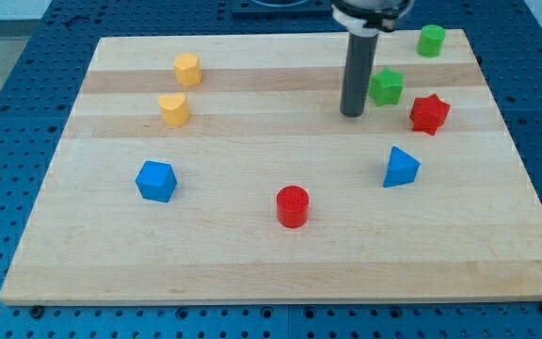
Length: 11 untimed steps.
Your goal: Push the green star towards the center right
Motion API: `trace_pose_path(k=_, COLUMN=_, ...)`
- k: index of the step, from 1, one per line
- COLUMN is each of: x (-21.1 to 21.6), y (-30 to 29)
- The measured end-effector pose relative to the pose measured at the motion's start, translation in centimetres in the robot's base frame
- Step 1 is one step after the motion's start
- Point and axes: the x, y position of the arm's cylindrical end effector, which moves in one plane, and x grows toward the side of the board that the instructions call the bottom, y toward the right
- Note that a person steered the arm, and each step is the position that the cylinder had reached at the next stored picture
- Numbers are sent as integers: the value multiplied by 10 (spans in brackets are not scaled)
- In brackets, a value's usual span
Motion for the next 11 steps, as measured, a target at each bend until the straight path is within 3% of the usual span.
trace_pose_path(k=2, x=-40, y=9)
trace_pose_path(k=11, x=-27, y=100)
